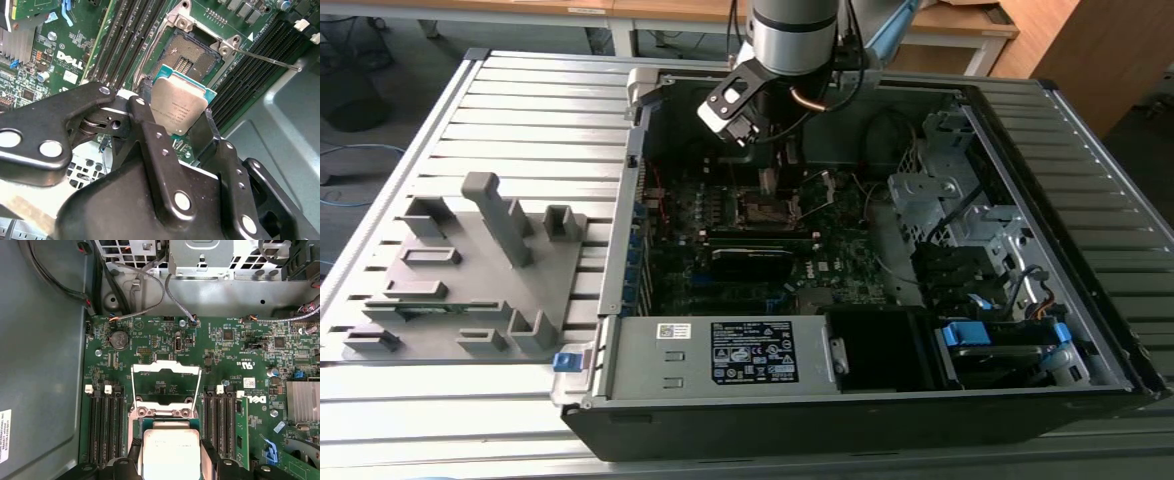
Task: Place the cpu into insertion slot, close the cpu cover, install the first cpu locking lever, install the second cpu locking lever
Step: 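Place the cpu into insertion slot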
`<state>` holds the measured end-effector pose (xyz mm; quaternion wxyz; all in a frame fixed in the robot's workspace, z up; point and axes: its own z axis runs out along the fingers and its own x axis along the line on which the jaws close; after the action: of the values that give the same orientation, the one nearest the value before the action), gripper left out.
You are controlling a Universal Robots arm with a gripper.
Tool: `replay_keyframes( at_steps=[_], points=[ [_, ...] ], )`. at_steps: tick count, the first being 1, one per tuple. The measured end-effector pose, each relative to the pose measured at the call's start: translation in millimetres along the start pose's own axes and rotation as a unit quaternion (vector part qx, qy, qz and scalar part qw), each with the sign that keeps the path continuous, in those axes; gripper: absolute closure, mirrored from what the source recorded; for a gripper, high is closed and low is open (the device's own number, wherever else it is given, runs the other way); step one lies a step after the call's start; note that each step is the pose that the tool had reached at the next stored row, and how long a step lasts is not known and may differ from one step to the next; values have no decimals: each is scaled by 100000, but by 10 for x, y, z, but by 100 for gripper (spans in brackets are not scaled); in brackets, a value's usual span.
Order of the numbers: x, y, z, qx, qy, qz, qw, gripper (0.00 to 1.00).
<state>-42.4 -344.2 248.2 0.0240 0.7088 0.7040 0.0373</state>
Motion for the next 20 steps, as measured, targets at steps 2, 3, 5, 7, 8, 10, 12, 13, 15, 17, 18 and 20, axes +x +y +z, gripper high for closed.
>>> replay_keyframes(
  at_steps=[2,3,5,7,8,10,12,13,15,17,18,20],
  points=[
    [0,-4,3,-8,11,14,100000,46],
    [0,-8,6,-13,20,17,100000,46],
    [0,-12,7,-3,1,7,100000,46],
    [0,-15,8,-7,9,8,100000,46],
    [0,-15,8,-7,12,9,100000,46],
    [0,-16,14,-16,27,11,100000,46],
    [0,-16,18,-2,5,9,100000,46],
    [0,-16,18,-1,3,10,100000,46],
    [0,-16,20,-5,6,12,100000,46],
    [0,-16,20,-5,9,7,100000,46],
    [0,-16,23,-12,19,10,100000,46],
    [0,-18,36,-12,19,10,100000,46]
  ],
)
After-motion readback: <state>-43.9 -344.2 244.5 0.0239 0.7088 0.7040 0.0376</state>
